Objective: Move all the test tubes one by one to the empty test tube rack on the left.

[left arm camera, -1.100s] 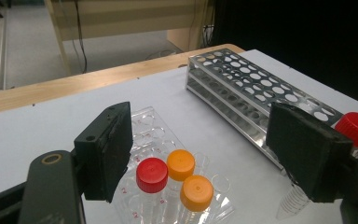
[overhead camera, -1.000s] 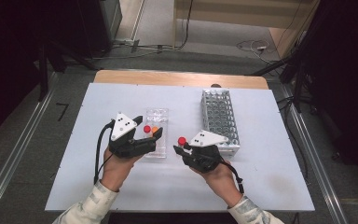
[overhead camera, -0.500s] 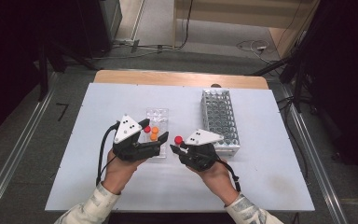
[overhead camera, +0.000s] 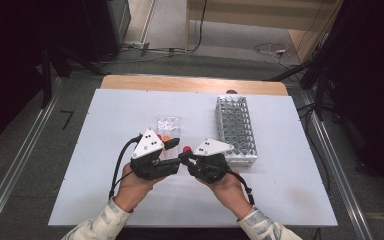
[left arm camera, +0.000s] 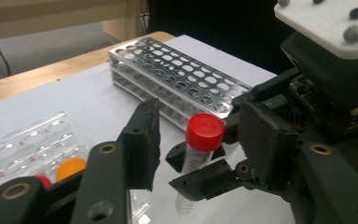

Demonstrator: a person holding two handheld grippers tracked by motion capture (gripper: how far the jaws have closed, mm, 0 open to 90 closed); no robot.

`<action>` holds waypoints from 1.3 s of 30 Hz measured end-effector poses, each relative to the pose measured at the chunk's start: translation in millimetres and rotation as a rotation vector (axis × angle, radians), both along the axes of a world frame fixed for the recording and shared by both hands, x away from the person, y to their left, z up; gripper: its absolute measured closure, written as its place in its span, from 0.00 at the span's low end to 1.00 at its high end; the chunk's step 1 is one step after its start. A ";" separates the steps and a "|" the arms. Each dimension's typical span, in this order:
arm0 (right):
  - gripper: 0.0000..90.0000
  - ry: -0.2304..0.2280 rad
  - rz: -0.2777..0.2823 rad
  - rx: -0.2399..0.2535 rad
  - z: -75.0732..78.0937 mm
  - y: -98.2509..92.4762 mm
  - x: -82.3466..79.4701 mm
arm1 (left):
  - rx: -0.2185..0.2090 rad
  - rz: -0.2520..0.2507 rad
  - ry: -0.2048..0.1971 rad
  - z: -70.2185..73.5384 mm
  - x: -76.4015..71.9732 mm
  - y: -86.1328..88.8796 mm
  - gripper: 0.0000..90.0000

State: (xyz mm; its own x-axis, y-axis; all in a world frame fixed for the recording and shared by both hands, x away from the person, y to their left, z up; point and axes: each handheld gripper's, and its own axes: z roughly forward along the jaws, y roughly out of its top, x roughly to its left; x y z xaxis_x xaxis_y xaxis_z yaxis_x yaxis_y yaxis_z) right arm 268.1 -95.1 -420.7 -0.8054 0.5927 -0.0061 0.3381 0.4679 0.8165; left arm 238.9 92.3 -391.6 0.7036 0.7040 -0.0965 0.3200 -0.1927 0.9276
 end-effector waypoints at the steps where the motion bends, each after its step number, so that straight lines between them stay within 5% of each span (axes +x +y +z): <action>1: 0.79 -0.002 0.003 0.000 0.2 0.3 -0.4 | 0.004 -0.001 0.001 -0.6 -0.2 -1.3 0.57; 10: 0.79 -0.007 0.015 -0.002 1.6 2.3 -4.2 | 0.020 -0.017 0.008 -4.2 0.2 -6.3 0.71; 26: 0.79 -0.011 0.017 -0.004 1.7 2.2 -5.0 | 0.026 -0.014 0.022 -7.0 1.7 -6.4 0.78; 29: 0.71 -0.018 0.019 -0.005 2.3 1.6 -5.0 | 0.026 -0.014 0.021 -6.8 1.6 -5.9 0.78; 34: 0.42 -0.012 0.014 -0.008 3.4 0.0 -4.9 | 0.010 -0.013 0.023 -4.2 1.3 -2.0 0.78; 39: 0.33 -0.003 0.004 0.009 6.1 -5.4 -5.8 | -0.013 -0.005 0.031 0.5 0.9 5.4 0.78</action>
State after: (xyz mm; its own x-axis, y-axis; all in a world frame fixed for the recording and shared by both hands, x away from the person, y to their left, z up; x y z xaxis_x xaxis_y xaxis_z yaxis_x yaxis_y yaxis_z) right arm 262.3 -100.5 -414.6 -0.8080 0.5892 -0.0035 0.3334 0.4620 0.8218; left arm 239.8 97.7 -391.1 0.7036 0.6991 -0.1274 0.3481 -0.1827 0.9195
